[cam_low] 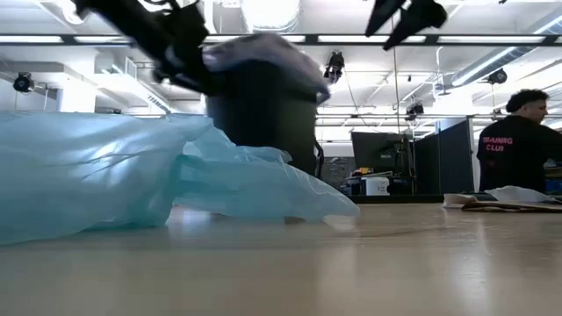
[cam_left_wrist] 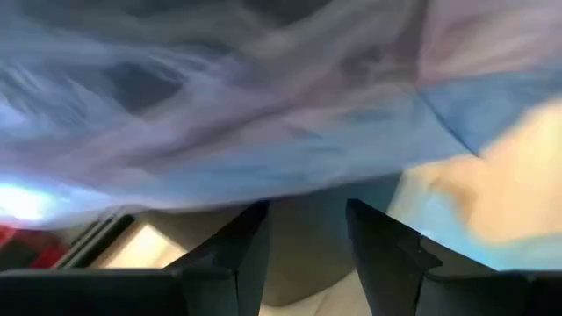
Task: Place trash/remove bag and relplace
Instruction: Adjust the trash bin, then put the white paper into the trash bin
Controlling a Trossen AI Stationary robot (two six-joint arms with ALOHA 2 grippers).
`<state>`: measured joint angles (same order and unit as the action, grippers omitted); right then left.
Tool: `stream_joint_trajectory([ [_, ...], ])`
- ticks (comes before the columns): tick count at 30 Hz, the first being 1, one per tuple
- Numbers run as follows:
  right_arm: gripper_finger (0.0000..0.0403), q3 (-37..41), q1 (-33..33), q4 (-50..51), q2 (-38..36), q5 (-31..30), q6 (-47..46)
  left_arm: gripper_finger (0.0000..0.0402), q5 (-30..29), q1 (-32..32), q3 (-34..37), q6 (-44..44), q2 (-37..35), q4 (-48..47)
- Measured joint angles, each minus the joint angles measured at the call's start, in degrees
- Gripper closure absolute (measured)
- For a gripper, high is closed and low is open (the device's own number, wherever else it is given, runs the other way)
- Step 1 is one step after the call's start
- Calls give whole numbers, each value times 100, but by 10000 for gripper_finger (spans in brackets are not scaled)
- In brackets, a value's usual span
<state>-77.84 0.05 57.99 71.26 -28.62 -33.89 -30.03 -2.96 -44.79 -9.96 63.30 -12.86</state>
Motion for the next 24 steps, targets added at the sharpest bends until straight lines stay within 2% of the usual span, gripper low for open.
stream_joint_trajectory([
  [3, 108, 458, 7, 18, -178, 1, -273, 267, 249, 76, -143, 354, 496, 731],
  [7, 100, 889, 9, -31, -337, 8, -370, 267, 265, 280, -574, 513, 915, 583],
  [13, 98, 1609, 7, -91, -398, 94, -344, 267, 272, 528, -941, 409, 716, -1088],
  [16, 104, 2233, -91, 84, -426, 419, -1404, 267, 215, 530, -904, 150, 377, -1646],
  [18, 109, 2636, -102, 51, -402, 485, -2435, 267, 87, 527, -723, 15, 89, -1976],
  [22, 119, 3383, -107, -97, -336, 679, -4211, 267, -371, 372, -289, 21, -259, -1724],
  [24, 122, 3609, -107, -250, -292, 705, -4604, 267, -377, 206, -62, 40, -276, -1375],
])
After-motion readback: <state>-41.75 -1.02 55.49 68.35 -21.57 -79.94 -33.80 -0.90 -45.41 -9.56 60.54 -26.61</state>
